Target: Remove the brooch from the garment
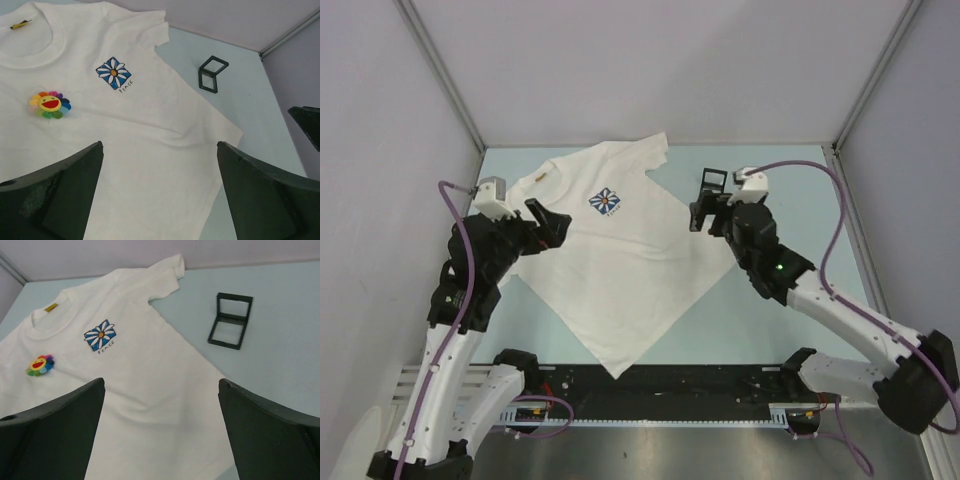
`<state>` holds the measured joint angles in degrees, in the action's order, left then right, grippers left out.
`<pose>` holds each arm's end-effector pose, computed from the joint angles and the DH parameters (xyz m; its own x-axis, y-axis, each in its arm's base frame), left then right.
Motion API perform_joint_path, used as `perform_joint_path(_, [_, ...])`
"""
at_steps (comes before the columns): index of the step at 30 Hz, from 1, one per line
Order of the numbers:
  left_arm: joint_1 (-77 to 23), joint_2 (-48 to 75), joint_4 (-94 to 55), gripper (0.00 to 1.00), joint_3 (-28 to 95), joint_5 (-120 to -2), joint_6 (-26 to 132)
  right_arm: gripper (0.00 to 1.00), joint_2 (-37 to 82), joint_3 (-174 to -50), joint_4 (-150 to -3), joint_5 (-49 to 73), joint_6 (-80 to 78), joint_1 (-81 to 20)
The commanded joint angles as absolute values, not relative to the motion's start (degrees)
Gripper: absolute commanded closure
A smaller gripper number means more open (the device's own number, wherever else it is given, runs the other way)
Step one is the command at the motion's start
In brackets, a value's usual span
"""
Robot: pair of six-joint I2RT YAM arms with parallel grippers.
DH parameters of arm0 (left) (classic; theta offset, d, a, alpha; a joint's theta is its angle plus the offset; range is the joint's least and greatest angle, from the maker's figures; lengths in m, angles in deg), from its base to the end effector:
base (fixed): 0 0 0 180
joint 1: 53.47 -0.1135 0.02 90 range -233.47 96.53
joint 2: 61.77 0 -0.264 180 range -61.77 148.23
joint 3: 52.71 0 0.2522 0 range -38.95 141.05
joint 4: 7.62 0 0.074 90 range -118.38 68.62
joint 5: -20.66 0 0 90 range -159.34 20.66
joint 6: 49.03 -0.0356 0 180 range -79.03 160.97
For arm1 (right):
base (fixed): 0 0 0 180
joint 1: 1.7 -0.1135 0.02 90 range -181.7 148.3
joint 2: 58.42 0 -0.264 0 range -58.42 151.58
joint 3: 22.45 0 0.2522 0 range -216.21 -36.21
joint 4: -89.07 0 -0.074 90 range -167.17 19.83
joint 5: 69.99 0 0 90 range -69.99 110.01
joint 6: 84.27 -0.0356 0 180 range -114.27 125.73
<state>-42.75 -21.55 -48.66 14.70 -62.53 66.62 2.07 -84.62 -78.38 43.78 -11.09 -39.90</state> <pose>0.1455 -0.0318 0.3730 -0.3409 -0.3729 -0.8630 0.1667 0.8794 -0.4459 0.2028 0.1413 0.3305 -0.2156 0.1673 -0.9620 -0.2011 0.9565 0.2114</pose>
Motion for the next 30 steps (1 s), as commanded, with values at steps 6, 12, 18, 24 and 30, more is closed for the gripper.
perform_joint_path(6, [-44.9, -15.1, -50.1, 0.0, 13.9, -64.9, 75.9, 0.0, 32.7, -104.7, -85.0, 54.2, -11.5, -50.8])
perform_joint_path(12, [-57.8, -12.5, -41.2, 0.0, 7.2, -57.0, 88.1, 0.0, 48.1, -114.2, -87.8, 43.5, -4.6, -52.7])
perform_joint_path(18, [-67.6, -12.2, -22.5, 0.03, -6.2, -55.3, 95.3, 0.0, 63.2, -130.9, -84.2, 34.1, 4.4, -54.2])
perform_joint_path(24, [-70.3, -6.1, -12.7, 0.21, -9.8, -59.7, 94.3, 0.12, 82.2, -158.5, -67.9, 33.0, 11.9, -56.5])
perform_joint_path(30, [-74.9, 2.5, -3.7, 0.35, -13.0, -56.6, 96.5, 0.16, 85.9, -159.3, -71.8, 28.9, 15.0, -57.2])
